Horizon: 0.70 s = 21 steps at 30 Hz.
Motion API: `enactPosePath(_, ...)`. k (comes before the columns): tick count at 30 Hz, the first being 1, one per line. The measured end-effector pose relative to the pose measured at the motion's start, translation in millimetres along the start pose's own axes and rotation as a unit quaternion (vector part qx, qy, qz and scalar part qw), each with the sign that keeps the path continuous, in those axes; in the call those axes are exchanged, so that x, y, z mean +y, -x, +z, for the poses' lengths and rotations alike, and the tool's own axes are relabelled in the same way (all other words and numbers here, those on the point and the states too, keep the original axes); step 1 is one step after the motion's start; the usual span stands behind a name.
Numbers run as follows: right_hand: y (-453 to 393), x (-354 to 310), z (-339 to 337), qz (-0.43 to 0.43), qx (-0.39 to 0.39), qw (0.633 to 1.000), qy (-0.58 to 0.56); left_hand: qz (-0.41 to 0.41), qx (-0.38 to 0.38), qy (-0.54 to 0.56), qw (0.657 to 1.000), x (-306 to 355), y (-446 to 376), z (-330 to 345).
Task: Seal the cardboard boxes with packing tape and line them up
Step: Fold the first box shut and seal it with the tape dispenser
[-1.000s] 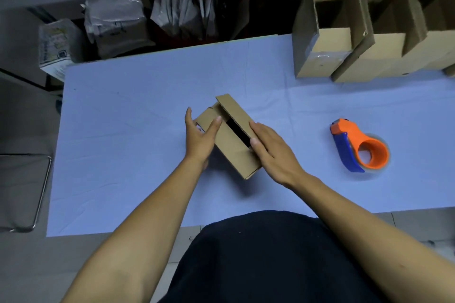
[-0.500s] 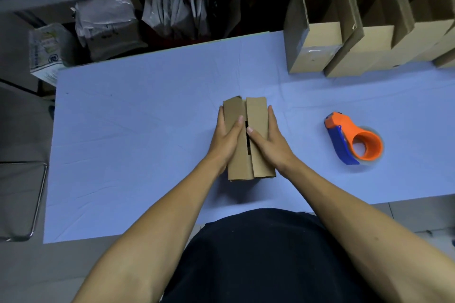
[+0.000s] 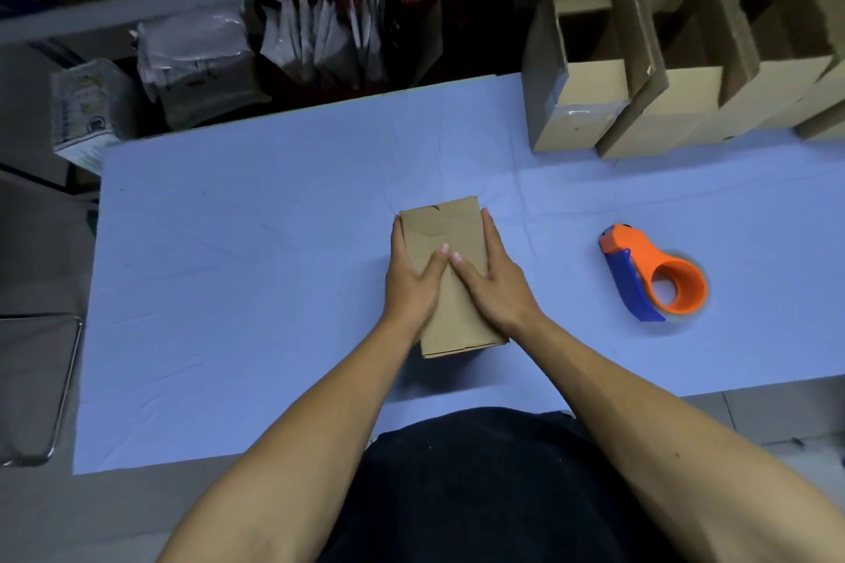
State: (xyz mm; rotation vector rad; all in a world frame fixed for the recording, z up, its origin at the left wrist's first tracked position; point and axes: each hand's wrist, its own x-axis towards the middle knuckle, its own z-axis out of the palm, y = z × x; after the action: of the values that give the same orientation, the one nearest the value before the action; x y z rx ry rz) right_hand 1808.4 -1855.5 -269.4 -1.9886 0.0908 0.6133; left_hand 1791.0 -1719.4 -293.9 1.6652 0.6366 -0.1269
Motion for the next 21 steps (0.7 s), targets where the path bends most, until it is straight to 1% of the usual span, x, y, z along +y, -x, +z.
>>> enactPosePath(3, 3.0, -5.8, -0.4, -0.016, 0.023, 0.991, 0.129, -0.004, 0.026, -0.021, 0.999, 1.6, 1.9, 5.9)
enactPosePath(5, 14.7, -9.2, 3.4, -0.021, 0.029, 0.976, 0.214, -0.006, 0.044, -0.004, 0.999, 2.8, 4.0, 11.4)
enactPosePath(7, 25.8, -9.9, 4.4, -0.02, -0.004, 0.959, 0.283, -0.004, 0.06, 0.017, 0.998, 4.9, 4.3, 16.0)
enactPosePath(9, 32.3, -10.7, 3.5, -0.015, -0.042, 0.944, 0.326, -0.003, 0.066, 0.019, 0.998, 6.0, 2.2, 16.4)
enactPosePath(12, 34.5, -17.7, 1.1, -0.015, -0.061, 0.933, 0.353, -0.026, 0.041, 0.022, 0.999, 9.2, -0.5, 12.6)
enactPosePath(15, 31.4, -21.9, -5.8, -0.028, -0.089, 0.908, 0.409, -0.059, -0.001, 0.049, 0.997, 17.9, -7.7, 2.4)
enactPosePath(16, 28.9, -22.2, -11.1, -0.035, -0.097, 0.9, 0.424, -0.057, -0.016, 0.028, 0.998, 22.0, -12.7, -3.4)
enactPosePath(18, 21.3, -23.8, -23.0, -0.059, -0.113, 0.881, 0.456, -0.017, -0.049, -0.078, 0.996, 31.0, -25.0, -16.0)
enactPosePath(19, 17.7, -24.5, -28.6, -0.076, -0.12, 0.869, 0.474, 0.011, -0.065, -0.131, 0.989, 35.2, -30.4, -20.2)
enactPosePath(21, 12.2, -23.4, -39.2, -0.108, -0.124, 0.851, 0.499, 0.064, -0.092, -0.197, 0.974, 40.4, -36.0, -21.4)
